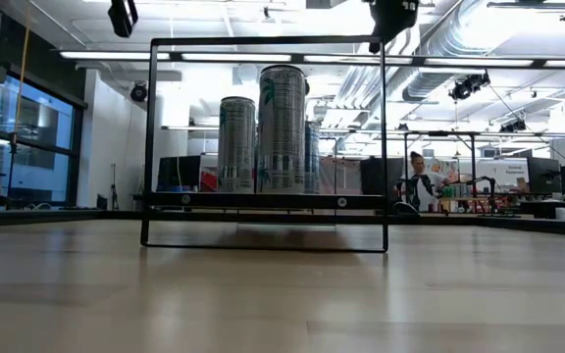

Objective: Place canned beverage on shelf
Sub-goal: Put the white pink soda can on the shelf aligned with the other white pink soda can

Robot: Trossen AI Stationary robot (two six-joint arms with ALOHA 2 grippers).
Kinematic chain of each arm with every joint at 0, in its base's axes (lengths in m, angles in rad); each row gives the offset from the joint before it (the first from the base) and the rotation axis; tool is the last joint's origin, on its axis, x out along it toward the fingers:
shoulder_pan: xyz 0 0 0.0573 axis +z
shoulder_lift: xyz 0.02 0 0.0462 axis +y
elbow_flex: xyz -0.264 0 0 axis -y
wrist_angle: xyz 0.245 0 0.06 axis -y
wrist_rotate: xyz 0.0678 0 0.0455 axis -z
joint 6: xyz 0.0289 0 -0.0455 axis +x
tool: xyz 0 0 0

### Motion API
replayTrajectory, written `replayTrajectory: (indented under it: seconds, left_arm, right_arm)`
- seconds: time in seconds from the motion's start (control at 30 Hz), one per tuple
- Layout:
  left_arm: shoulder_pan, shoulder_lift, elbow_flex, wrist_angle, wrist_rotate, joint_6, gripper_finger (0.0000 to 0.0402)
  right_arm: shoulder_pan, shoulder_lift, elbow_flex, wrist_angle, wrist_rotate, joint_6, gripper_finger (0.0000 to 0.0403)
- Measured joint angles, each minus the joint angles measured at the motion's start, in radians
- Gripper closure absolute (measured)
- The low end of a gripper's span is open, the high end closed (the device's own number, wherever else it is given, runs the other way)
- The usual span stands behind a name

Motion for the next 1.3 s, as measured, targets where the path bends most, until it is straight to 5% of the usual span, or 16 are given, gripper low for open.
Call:
replayTrajectory:
  seconds: [0.23,0.4,0.53,0.77,1.3]
  left_arm:
    - [0.000,0.010,0.000,-0.003,-0.008,0.000,0.0401]
    - [0.000,0.010,0.000,-0.018,0.002,0.032,0.0402]
    - [0.000,0.010,0.000,-0.019,-0.008,0.058,0.0401]
    - [0.000,0.010,0.000,-0.019,-0.085,0.071,0.0401]
    - [0.000,0.010,0.000,-0.023,-0.116,0.071,0.0402]
  right_arm:
    - [0.008,-0.030,-0.155,0.053,0.077,0.190,0.0116]
    - [0.024,-0.144,-0.406,0.139,-0.022,0.340,0.0263]
    - [0.052,-0.273,-0.599,0.475,-0.043,0.588,0.0384]
    - [0.049,-0.258,-0.752,1.024,0.058,0.850,0.0398]
    - [0.009,0.005,-0.625,1.117,0.060,0.815,0.0402]
